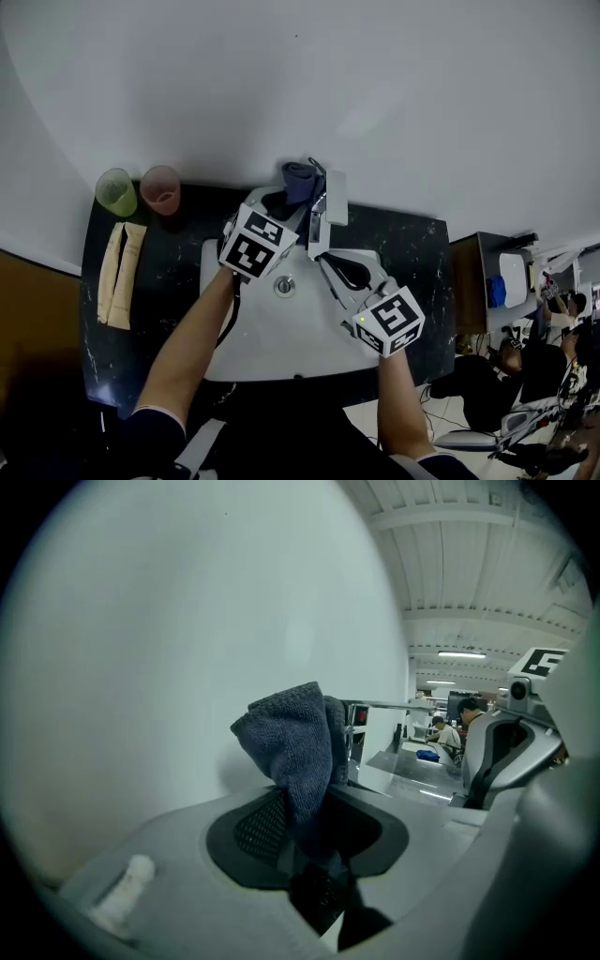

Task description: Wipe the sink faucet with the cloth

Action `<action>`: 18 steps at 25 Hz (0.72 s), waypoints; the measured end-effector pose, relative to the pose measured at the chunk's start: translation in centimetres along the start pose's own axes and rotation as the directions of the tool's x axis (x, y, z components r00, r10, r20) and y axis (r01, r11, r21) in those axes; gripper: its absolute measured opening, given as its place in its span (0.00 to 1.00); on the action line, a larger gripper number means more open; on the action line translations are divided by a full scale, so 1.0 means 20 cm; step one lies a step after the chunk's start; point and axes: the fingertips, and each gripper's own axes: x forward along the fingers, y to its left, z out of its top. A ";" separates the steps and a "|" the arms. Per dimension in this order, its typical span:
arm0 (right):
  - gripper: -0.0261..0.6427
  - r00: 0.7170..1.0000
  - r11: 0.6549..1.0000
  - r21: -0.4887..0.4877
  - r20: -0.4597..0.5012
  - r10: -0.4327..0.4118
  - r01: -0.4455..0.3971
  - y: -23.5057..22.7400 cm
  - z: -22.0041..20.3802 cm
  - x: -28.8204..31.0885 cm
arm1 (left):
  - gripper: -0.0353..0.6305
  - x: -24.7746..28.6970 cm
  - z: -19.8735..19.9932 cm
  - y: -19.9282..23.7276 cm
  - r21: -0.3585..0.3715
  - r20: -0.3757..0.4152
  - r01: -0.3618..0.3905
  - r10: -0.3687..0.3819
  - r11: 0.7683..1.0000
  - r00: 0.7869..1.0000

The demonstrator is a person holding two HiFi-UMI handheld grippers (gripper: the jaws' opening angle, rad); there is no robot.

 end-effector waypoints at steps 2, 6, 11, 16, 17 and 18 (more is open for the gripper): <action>0.05 1.000 1.000 -0.001 -0.002 0.002 -0.002 0.00 0.00 0.00 | 0.22 0.03 -0.03 0.02 0.005 -0.029 -0.011 0.011 1.000 1.000; 0.05 1.000 1.000 -0.008 -0.007 0.009 -0.009 0.00 0.00 0.01 | 0.22 0.06 -0.02 0.03 0.046 -0.053 -0.012 0.014 0.999 0.998; 0.05 1.000 1.000 0.008 -0.010 0.012 -0.012 0.00 -0.01 0.00 | 0.22 0.02 0.11 0.02 0.100 -0.017 -0.013 0.015 0.995 1.000; 0.05 1.000 1.000 0.016 0.001 0.015 -0.015 0.00 -0.01 0.00 | 0.22 -0.05 0.25 -0.01 0.121 0.039 0.003 -0.008 0.993 0.999; 0.05 1.000 1.000 0.017 0.001 0.016 -0.016 0.00 -0.01 0.00 | 0.22 -0.06 0.29 -0.02 0.124 0.055 0.006 -0.012 0.992 0.998; 0.05 1.000 1.000 0.019 0.000 0.017 -0.017 0.00 -0.01 0.00 | 0.22 -0.08 0.32 -0.02 0.126 0.069 0.007 -0.016 0.992 0.998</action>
